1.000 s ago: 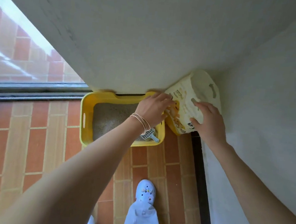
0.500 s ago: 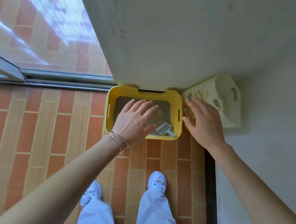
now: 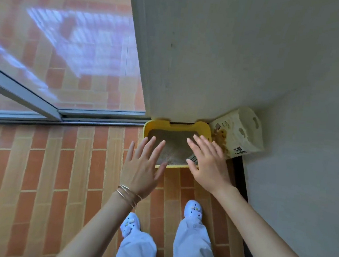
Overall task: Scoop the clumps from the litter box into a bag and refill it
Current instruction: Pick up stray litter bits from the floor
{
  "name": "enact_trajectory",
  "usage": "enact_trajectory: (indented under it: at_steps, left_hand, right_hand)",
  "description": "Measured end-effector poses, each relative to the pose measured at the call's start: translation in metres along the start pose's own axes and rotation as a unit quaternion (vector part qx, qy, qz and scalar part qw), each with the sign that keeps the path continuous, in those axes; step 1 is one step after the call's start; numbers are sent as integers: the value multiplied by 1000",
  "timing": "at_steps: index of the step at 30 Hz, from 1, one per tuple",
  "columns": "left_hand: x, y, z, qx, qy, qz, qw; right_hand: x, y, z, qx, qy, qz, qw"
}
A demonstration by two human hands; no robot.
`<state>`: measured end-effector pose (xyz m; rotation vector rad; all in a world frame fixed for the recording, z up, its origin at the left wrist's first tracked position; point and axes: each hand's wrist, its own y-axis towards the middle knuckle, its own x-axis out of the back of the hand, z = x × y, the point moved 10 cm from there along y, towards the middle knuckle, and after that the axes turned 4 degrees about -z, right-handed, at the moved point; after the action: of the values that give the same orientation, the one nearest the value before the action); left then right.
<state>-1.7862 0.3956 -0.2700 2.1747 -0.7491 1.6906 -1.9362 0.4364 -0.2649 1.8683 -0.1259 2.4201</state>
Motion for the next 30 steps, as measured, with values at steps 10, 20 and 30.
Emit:
enact_trajectory:
  at_steps: [10,20,30]
  left_hand:
    - [128,-69,55,28,5,-21,999]
    - [134,-98,147,94,30,-24,995]
    - [32,-71,210,187,-31,8,982]
  right_hand:
    - [90,-17,145,73,-2,-8,997]
    - [63,19,206,125,-1,27,992]
    - [-21,78,204,157,21,78,984]
